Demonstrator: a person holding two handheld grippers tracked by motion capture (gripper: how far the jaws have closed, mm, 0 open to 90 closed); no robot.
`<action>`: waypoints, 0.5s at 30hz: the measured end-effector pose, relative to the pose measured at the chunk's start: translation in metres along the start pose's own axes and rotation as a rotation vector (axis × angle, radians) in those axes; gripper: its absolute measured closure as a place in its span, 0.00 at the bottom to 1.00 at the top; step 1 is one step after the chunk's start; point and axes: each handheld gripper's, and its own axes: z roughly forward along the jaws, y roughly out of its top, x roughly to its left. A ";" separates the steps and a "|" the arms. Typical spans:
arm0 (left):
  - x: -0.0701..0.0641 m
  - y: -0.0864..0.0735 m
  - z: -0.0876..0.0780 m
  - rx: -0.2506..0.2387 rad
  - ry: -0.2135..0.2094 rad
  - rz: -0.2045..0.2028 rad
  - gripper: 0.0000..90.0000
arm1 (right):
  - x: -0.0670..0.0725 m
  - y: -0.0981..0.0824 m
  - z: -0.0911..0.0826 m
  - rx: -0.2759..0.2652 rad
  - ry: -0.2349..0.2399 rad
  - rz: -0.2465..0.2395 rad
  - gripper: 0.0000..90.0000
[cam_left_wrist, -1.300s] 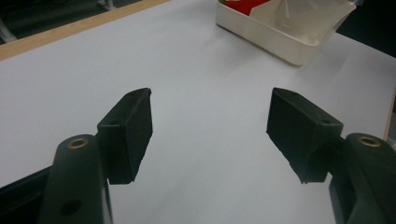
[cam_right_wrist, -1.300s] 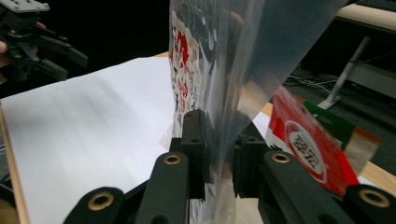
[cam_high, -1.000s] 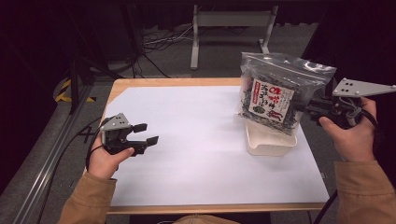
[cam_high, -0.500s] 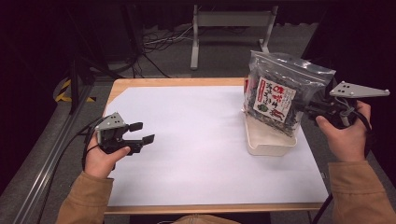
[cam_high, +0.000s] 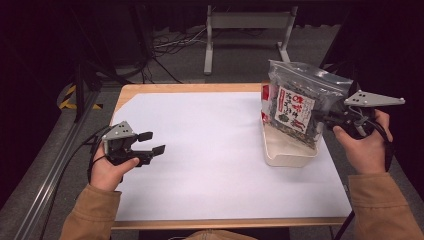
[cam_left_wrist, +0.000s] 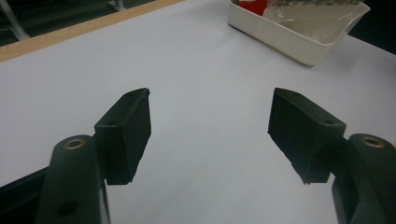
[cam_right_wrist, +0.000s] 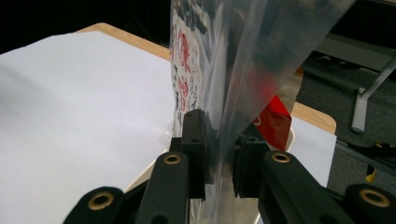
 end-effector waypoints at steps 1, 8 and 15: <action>0.000 0.000 0.000 0.000 0.000 0.000 0.34 | 0.000 0.000 0.000 0.000 0.000 0.000 0.87; 0.001 -0.002 -0.001 0.003 0.007 0.001 0.34 | 0.003 -0.008 0.009 0.032 -0.004 -0.011 0.87; 0.000 -0.003 -0.002 0.008 0.002 -0.006 0.34 | 0.003 -0.020 0.017 0.050 0.003 -0.005 0.87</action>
